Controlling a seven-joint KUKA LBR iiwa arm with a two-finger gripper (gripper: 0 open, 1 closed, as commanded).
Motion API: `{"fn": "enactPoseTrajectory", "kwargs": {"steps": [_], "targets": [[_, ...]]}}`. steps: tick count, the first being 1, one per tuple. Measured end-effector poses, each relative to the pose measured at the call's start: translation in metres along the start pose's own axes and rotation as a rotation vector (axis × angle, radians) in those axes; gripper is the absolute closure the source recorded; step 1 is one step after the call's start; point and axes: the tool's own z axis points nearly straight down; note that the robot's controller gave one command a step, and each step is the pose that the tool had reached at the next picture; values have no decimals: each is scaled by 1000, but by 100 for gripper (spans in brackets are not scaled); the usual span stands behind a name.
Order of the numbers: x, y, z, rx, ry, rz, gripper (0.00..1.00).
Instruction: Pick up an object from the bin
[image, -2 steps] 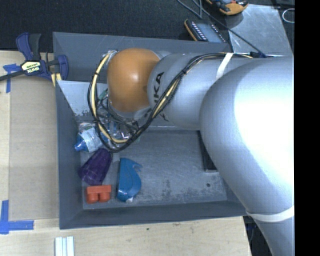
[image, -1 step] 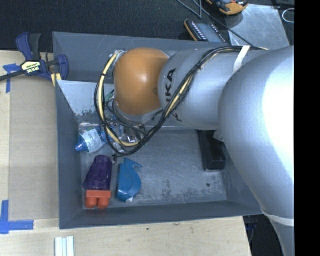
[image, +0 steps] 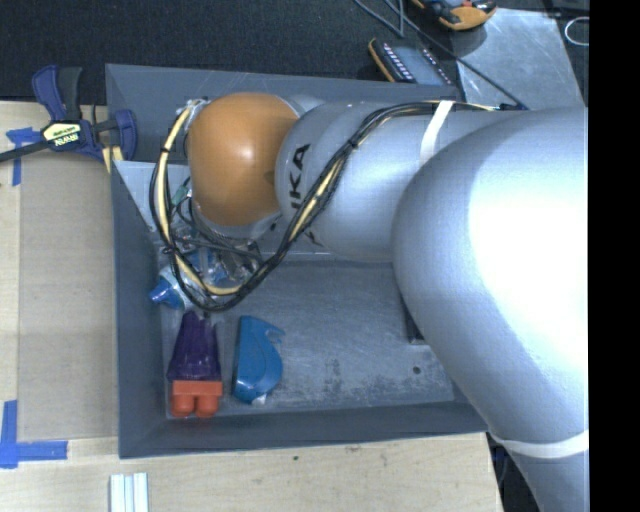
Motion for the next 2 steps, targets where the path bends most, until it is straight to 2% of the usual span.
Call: {"fn": "enactPoseTrajectory", "kwargs": {"steps": [1,2], "targets": [[-5,-17,31,-7,2,-8,0],[-3,-8,32,2,2,85,100]]}}
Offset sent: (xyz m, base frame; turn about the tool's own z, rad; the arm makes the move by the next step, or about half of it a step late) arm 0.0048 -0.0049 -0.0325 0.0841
